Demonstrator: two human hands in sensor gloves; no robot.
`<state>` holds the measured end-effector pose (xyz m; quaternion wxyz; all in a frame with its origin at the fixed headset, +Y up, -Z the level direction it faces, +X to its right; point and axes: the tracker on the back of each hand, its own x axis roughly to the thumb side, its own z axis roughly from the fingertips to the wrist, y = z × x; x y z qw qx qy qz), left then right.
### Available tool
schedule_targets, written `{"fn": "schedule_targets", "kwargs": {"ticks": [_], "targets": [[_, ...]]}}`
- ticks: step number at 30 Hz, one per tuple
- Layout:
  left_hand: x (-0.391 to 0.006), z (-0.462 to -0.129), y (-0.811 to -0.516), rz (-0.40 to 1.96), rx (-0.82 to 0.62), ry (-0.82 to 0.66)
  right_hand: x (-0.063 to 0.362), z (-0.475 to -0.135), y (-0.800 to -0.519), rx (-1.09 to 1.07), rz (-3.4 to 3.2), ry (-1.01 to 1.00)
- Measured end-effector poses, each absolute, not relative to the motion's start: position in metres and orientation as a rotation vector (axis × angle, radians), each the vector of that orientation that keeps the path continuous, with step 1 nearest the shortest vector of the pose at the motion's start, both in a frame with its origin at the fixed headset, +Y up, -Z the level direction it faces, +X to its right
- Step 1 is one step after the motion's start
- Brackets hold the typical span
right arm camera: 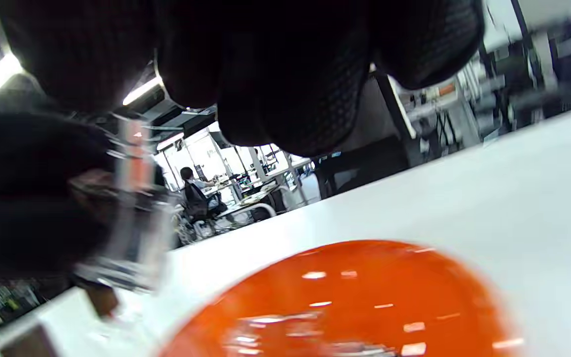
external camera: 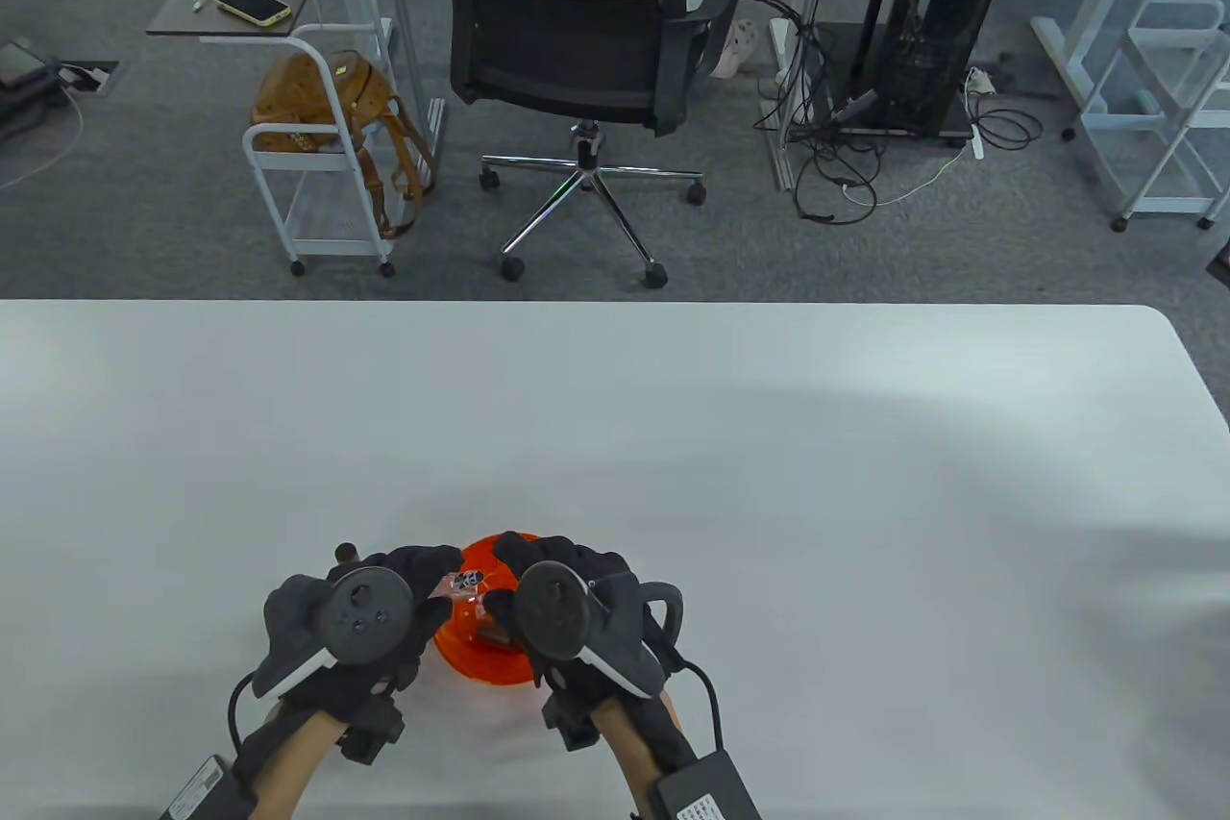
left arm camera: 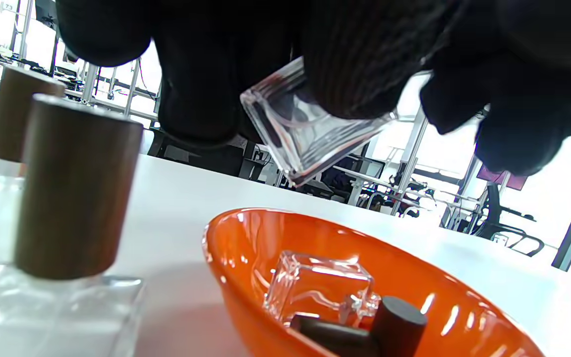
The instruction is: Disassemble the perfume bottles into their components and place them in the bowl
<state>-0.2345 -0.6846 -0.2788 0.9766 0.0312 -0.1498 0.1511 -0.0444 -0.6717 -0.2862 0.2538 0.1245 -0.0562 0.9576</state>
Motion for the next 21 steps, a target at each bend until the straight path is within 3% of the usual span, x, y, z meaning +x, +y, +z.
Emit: {"fn": "schedule_targets", "kwargs": {"ticks": [10,15,21], "targets": [[-0.227,-0.274,-0.688,0.296,0.065,-0.36,-0.06,-0.281,-0.681,0.366,2.704,-0.35],[-0.226,-0.272,-0.687,0.317,0.087,-0.376,-0.055,-0.278,-0.685,0.41,2.621,-0.234],[-0.227,-0.27,-0.687,0.361,0.086,-0.399,-0.054,-0.276,-0.685,0.411,2.645,-0.332]]}}
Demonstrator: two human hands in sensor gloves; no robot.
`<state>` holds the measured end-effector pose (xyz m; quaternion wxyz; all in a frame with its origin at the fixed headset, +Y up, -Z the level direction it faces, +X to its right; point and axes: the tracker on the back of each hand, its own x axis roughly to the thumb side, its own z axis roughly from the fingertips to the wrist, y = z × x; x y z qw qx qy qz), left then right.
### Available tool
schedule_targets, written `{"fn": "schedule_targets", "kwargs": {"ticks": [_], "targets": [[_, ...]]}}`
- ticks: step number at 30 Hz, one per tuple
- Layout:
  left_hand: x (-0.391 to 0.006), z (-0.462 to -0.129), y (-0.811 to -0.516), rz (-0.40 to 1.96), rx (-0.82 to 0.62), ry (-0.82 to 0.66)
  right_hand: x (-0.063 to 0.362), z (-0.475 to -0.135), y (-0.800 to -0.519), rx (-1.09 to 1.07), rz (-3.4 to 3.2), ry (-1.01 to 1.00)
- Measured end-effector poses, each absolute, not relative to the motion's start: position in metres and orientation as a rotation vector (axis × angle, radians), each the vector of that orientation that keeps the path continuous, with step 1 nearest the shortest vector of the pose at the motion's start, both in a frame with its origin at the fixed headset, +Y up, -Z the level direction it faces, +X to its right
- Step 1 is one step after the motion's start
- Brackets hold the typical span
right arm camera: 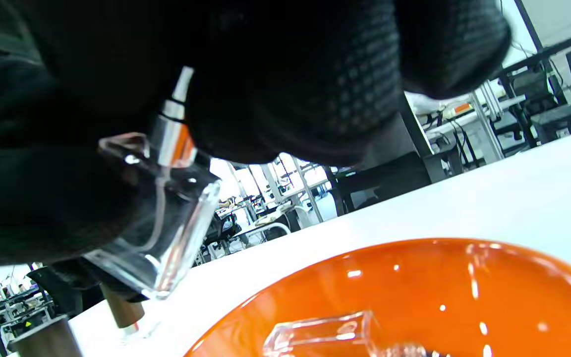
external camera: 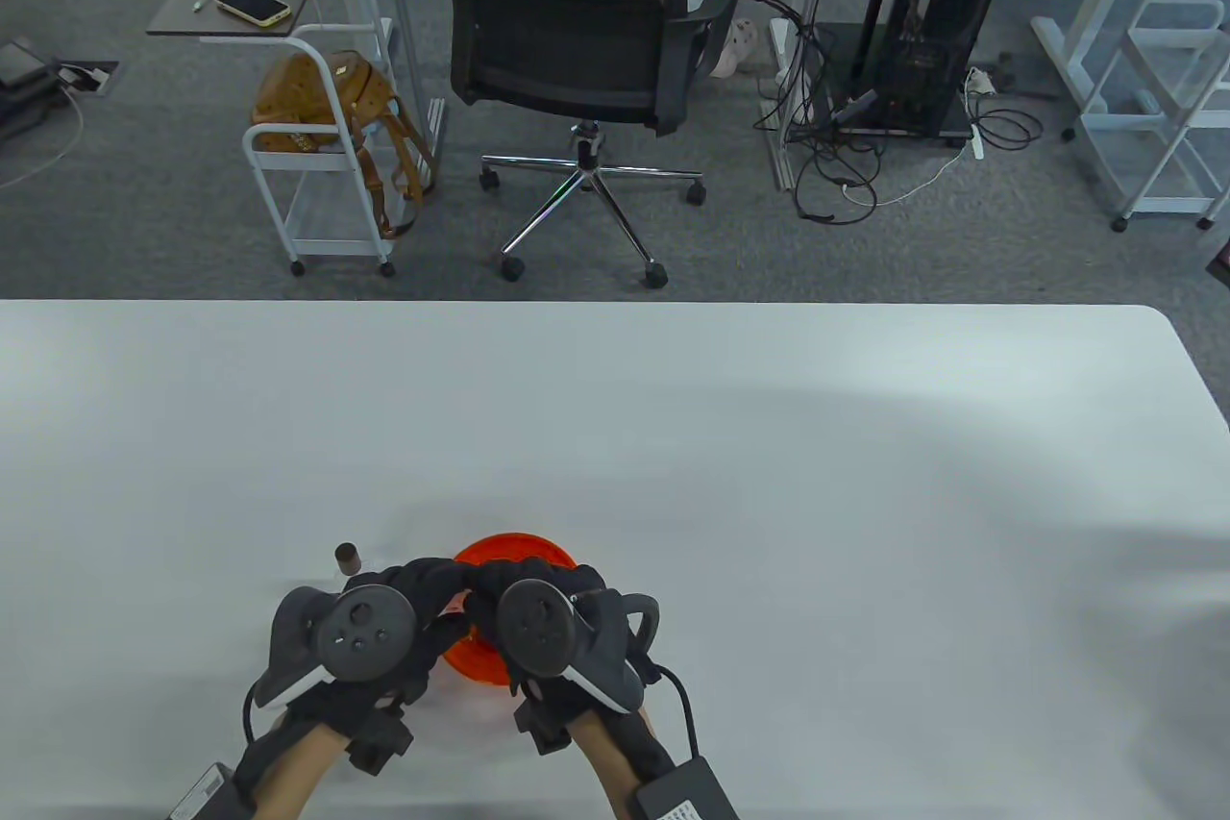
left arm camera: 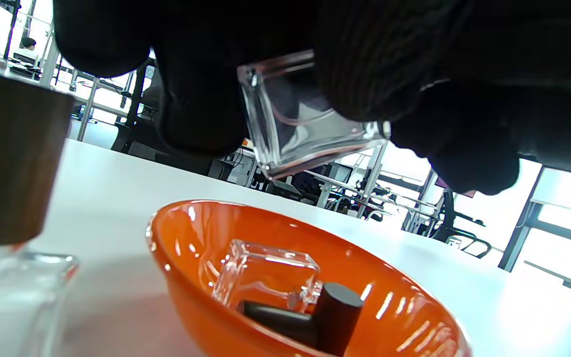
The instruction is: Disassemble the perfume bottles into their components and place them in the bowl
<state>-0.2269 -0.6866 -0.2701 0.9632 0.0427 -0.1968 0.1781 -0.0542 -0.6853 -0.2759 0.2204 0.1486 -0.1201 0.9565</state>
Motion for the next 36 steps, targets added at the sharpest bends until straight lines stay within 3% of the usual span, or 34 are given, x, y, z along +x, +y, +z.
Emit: {"fn": "schedule_targets", "kwargs": {"ticks": [36], "targets": [[-0.2303,-0.2699,-0.6854,0.368,0.098,-0.396,-0.0562,-0.272,-0.6855,0.47,2.674,-0.375]]}}
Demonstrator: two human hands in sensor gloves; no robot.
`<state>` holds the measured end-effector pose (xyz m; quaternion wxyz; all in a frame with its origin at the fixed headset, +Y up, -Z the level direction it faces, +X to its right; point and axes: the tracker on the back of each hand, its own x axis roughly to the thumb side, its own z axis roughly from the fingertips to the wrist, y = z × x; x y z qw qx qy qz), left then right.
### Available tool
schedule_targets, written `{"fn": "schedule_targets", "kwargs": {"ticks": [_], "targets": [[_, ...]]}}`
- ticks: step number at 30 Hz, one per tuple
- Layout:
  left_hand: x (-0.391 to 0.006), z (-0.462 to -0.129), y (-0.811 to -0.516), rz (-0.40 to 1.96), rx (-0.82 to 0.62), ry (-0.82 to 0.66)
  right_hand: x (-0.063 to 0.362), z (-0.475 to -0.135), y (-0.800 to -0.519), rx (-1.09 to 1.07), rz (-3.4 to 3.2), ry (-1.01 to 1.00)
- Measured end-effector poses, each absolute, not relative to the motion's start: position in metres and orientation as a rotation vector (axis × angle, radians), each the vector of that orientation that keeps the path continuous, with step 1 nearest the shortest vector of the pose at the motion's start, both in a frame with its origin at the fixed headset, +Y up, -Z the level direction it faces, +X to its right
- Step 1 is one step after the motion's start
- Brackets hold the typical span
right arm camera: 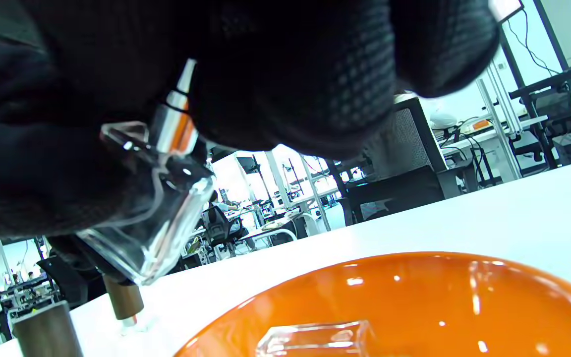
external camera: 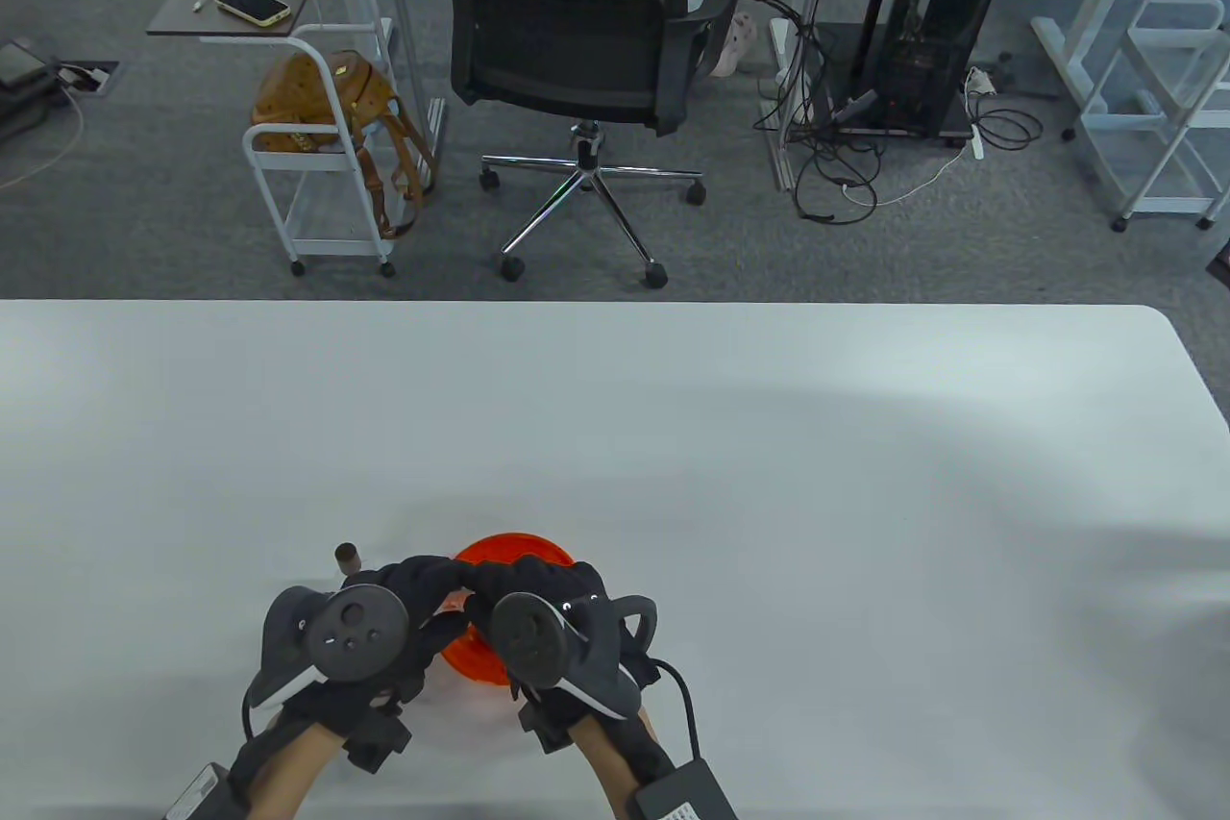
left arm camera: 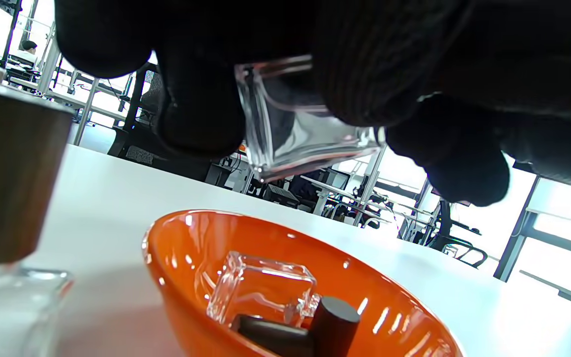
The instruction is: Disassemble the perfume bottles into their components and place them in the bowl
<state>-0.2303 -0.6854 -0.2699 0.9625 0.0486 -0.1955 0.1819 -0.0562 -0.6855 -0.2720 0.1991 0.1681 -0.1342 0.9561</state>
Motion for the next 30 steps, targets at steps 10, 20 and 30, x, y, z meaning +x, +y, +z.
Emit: {"fn": "schedule_targets", "kwargs": {"ticks": [10,20,30], "targets": [[-0.229,-0.271,-0.687,0.345,0.092,-0.395,-0.055,-0.274,-0.687,0.455,2.661,-0.315],[-0.234,-0.273,-0.688,0.347,0.095,-0.362,-0.059,-0.281,-0.686,0.435,2.635,-0.24],[-0.234,-0.277,-0.693,0.378,0.064,-0.346,-0.059,-0.286,-0.689,0.452,2.652,-0.188]]}}
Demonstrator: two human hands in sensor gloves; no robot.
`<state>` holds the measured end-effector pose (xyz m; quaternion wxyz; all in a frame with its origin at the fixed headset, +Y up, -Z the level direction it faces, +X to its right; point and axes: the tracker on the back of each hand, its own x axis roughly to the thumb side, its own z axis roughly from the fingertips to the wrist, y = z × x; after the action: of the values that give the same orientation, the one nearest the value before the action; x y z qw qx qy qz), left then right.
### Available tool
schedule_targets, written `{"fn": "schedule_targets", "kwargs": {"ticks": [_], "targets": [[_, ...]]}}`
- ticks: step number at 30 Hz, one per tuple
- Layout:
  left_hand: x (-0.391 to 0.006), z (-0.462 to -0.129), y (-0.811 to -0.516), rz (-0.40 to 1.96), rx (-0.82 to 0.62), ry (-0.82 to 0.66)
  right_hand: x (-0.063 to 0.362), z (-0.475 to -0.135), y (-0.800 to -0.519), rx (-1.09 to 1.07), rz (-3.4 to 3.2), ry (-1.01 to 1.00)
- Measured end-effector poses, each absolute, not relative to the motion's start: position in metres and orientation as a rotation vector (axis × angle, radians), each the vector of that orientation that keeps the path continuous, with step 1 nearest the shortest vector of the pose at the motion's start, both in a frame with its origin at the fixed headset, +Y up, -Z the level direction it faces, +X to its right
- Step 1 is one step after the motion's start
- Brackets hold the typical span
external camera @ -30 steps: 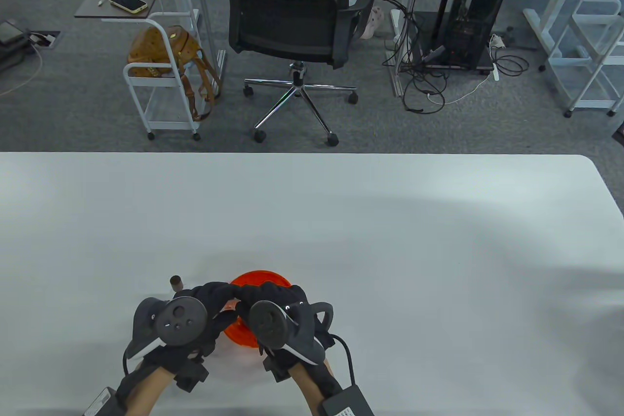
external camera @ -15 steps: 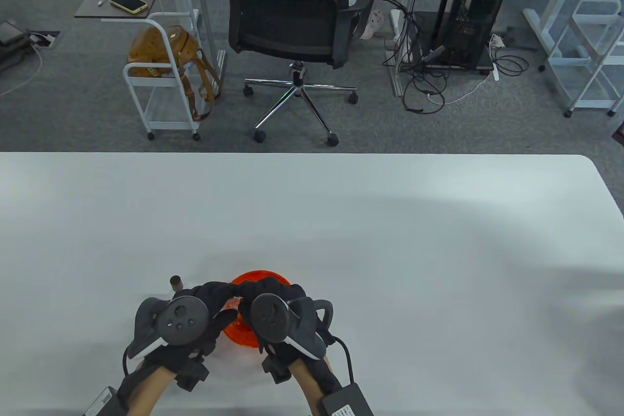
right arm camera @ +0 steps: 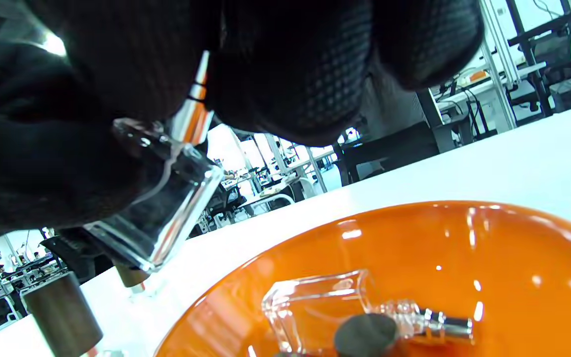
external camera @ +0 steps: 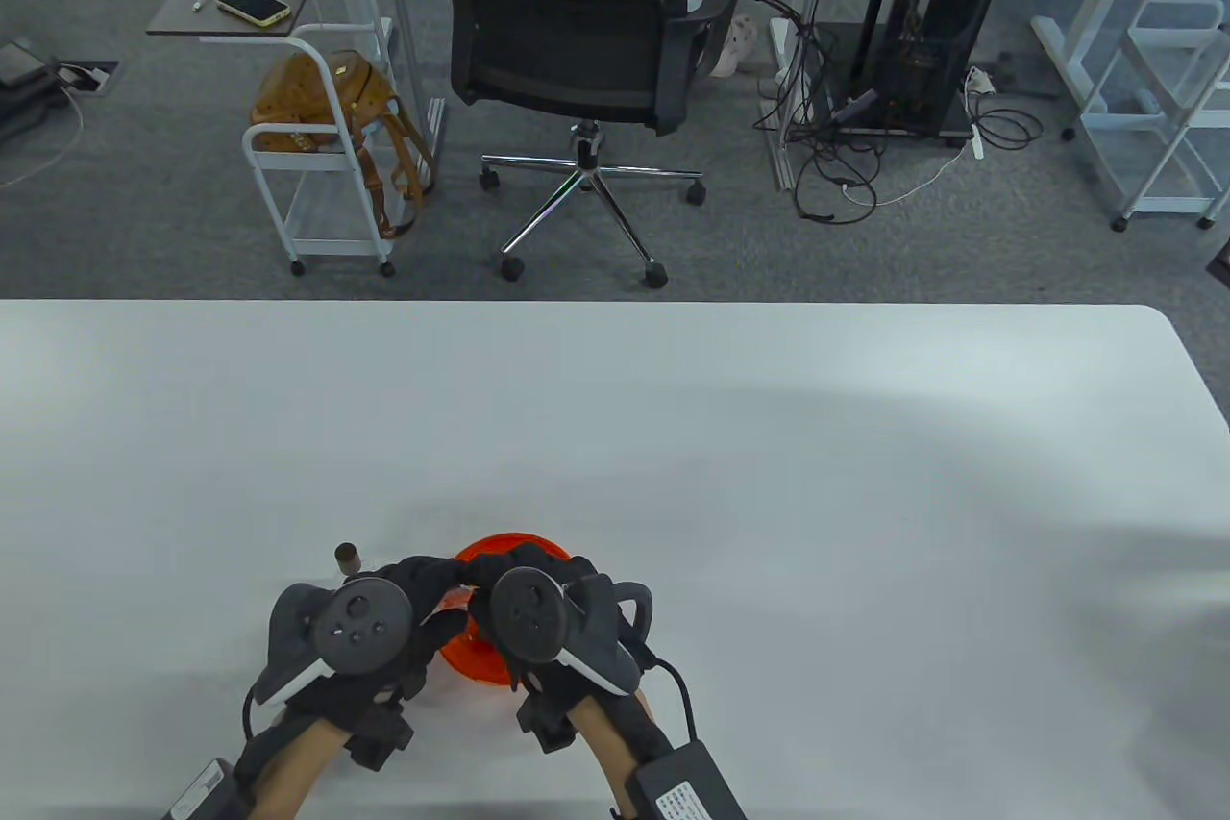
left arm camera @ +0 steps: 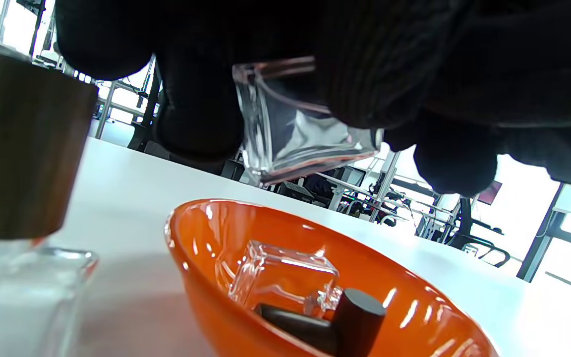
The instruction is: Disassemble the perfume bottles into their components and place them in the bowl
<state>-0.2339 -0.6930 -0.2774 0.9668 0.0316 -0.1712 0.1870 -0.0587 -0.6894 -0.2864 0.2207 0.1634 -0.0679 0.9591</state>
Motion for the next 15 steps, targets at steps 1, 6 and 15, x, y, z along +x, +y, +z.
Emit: {"fn": "schedule_targets", "kwargs": {"ticks": [1,6,15], "targets": [[-0.2348,-0.2776,-0.6934,0.384,0.059,-0.344,-0.0585,-0.2867,-0.6892,0.449,2.653,-0.196],[-0.2322,-0.2763,-0.695,0.384,0.044,-0.35,-0.0556,-0.289,-0.6901,0.417,2.623,-0.186],[-0.2372,-0.2783,-0.6929,0.413,0.053,-0.341,-0.0582,-0.2849,-0.6881,0.423,2.629,-0.238]]}}
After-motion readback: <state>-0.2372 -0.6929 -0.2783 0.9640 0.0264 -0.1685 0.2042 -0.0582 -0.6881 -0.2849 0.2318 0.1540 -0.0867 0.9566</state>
